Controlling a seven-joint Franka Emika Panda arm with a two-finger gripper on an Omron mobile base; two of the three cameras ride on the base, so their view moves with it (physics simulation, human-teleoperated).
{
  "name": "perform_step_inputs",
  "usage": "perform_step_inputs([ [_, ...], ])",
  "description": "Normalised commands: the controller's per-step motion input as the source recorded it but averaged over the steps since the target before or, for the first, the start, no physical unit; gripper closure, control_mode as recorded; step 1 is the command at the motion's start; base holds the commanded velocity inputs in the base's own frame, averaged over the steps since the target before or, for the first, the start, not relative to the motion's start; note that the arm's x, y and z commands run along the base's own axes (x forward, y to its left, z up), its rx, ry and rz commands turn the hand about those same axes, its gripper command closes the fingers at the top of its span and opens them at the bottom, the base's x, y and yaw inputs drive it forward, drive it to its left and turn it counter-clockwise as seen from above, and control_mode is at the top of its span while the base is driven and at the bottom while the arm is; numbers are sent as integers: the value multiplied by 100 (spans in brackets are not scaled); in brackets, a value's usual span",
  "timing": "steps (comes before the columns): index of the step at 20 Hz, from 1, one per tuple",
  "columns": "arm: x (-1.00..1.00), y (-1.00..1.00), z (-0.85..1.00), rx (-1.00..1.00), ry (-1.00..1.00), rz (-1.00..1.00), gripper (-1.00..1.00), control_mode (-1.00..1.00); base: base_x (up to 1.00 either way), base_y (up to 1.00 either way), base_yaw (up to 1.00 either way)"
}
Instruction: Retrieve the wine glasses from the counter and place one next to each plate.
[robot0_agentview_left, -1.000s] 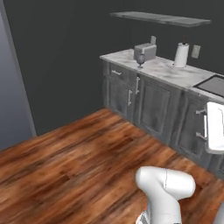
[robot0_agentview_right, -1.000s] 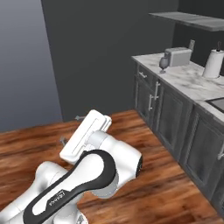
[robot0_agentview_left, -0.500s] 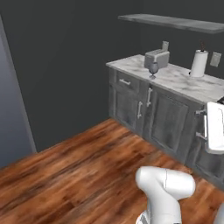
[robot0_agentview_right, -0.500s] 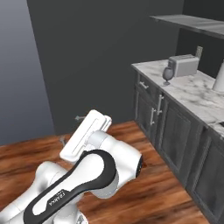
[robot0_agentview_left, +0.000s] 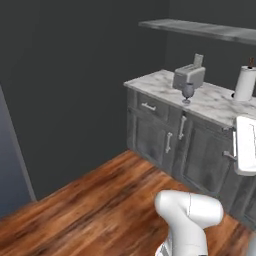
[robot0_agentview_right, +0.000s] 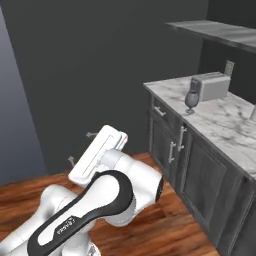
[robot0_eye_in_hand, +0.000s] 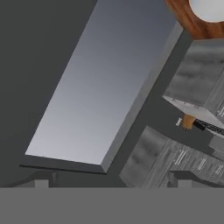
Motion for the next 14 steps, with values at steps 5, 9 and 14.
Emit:
perform_step_inputs([
  [5, 0, 0, 0, 0, 0, 0, -100, 100, 100, 9, -20],
  [9, 0, 0, 0, 0, 0, 0, -100, 100, 100, 26, -33],
  [14, 0, 0, 0, 0, 0, 0, -100, 100, 100, 28, -39],
])
